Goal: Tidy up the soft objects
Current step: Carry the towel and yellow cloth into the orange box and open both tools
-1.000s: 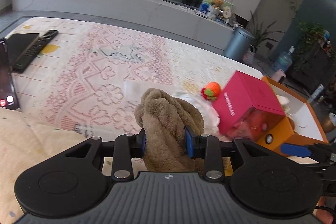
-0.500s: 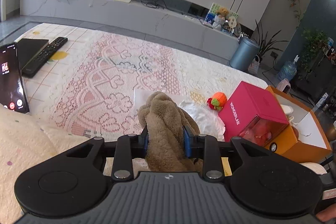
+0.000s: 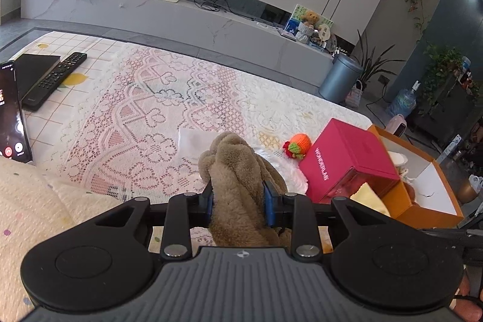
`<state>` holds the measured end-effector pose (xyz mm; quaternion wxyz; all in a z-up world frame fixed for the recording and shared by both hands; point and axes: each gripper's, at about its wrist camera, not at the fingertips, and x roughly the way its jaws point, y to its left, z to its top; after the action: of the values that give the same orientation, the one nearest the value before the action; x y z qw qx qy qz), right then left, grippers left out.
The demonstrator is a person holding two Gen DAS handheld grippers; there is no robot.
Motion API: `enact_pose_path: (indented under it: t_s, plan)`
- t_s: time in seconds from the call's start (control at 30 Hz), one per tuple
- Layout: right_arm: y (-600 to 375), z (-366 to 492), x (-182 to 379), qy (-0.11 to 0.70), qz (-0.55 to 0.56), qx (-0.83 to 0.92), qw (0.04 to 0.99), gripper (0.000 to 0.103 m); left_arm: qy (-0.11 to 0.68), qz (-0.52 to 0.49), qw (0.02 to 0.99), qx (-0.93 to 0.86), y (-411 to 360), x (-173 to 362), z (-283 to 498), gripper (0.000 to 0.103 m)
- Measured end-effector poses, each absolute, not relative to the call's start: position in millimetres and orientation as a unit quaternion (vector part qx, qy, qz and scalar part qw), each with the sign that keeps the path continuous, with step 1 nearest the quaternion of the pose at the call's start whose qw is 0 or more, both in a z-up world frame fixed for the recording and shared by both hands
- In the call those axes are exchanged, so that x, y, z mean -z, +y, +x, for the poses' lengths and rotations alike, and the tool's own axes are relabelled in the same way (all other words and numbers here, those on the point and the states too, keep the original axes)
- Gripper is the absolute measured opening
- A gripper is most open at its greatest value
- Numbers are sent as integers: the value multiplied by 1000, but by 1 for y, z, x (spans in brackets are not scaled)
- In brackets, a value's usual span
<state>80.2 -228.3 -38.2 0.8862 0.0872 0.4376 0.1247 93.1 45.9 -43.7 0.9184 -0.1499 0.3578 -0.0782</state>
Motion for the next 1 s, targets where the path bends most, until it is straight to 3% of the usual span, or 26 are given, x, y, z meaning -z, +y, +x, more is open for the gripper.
enact_pose_path:
  t_s: [0.63,1.0]
  plan:
    - [-304,39,-42,328,95,-75,937,0,298,-110,924,214,-50,-22,99,34]
    - [-393,47,-52,313,84,12,946,1,311,-102,893,308,-142,-24,151,34]
